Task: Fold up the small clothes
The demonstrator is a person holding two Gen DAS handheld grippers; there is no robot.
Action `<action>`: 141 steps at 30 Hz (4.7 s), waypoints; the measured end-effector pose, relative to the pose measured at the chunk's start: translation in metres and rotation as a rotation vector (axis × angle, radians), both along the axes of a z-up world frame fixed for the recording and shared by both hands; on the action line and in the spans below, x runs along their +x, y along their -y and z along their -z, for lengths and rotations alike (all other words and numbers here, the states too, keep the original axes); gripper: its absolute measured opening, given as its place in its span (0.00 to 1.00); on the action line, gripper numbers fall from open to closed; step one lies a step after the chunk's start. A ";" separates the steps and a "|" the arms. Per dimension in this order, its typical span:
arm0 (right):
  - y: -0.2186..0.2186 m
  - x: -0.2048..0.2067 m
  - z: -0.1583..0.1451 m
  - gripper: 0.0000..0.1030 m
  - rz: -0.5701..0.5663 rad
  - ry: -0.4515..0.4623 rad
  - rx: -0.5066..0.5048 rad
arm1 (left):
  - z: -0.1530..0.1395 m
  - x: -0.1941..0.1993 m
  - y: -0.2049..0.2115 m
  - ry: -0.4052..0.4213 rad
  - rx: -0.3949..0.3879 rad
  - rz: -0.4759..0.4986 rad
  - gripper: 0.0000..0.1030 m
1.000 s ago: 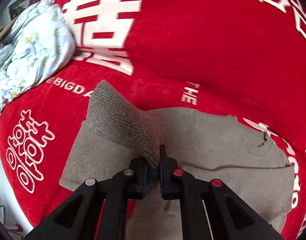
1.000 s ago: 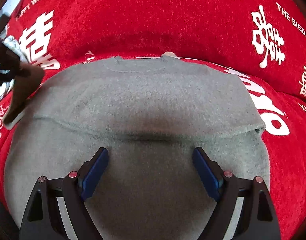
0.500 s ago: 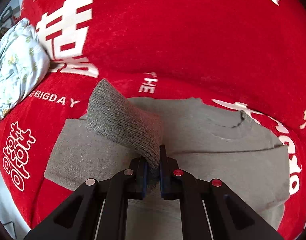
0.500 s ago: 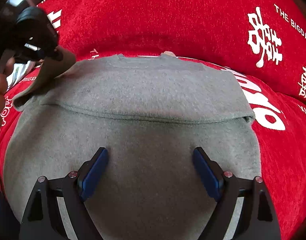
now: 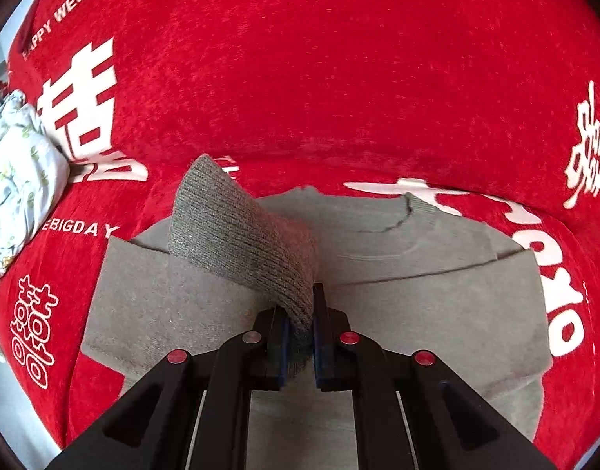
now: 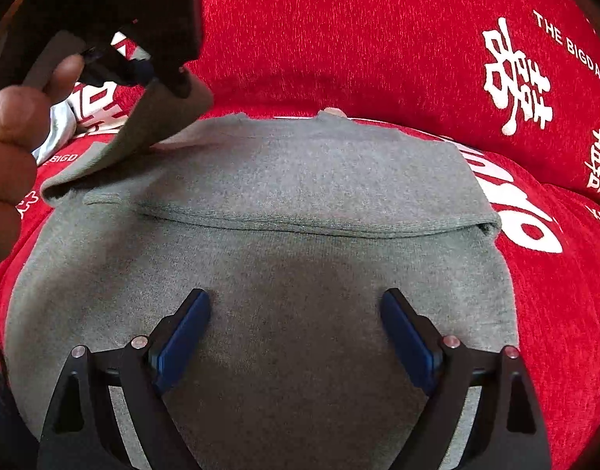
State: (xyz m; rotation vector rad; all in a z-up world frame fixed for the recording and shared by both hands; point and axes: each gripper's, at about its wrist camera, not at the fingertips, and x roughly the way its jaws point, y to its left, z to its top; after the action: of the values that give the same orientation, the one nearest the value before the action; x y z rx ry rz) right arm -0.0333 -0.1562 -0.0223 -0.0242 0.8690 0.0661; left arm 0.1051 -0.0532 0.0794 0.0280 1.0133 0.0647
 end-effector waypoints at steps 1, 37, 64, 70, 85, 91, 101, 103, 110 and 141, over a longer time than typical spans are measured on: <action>0.000 0.000 0.000 0.89 0.000 0.000 0.001 | 0.000 0.000 0.004 -0.001 0.003 0.006 0.10; 0.013 -0.026 0.000 0.89 -0.045 0.033 0.039 | 0.031 -0.017 0.126 -0.091 0.015 0.380 0.10; 0.032 -0.031 -0.030 0.89 -0.003 0.090 0.157 | 0.001 -0.011 0.023 -0.046 -0.222 0.380 0.69; 0.011 0.030 -0.063 0.89 -0.023 0.109 0.170 | 0.019 -0.001 -0.076 -0.040 -0.105 0.128 0.69; 0.015 0.072 -0.033 0.89 0.143 -0.047 0.037 | 0.046 -0.033 -0.115 -0.008 -0.121 0.125 0.69; -0.027 0.055 -0.011 0.89 0.050 -0.128 -0.016 | 0.061 -0.065 -0.083 0.001 -0.022 0.209 0.69; -0.032 0.003 -0.008 0.89 0.043 -0.063 -0.051 | 0.067 -0.127 -0.077 0.054 0.028 0.203 0.69; -0.030 -0.011 -0.009 0.89 0.044 -0.032 -0.041 | 0.068 -0.140 -0.080 0.062 0.027 0.197 0.70; -0.029 -0.062 -0.008 0.89 0.008 0.043 -0.062 | 0.066 -0.192 -0.078 0.116 0.076 0.191 0.70; 0.031 -0.178 0.020 1.00 0.081 -0.204 -0.081 | 0.099 -0.285 -0.122 -0.036 -0.094 0.121 0.80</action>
State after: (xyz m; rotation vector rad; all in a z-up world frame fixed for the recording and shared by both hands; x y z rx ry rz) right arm -0.2118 -0.1868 -0.0421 -0.0583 1.0755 -0.0435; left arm -0.1795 0.0687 -0.0197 0.0043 1.0480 -0.0941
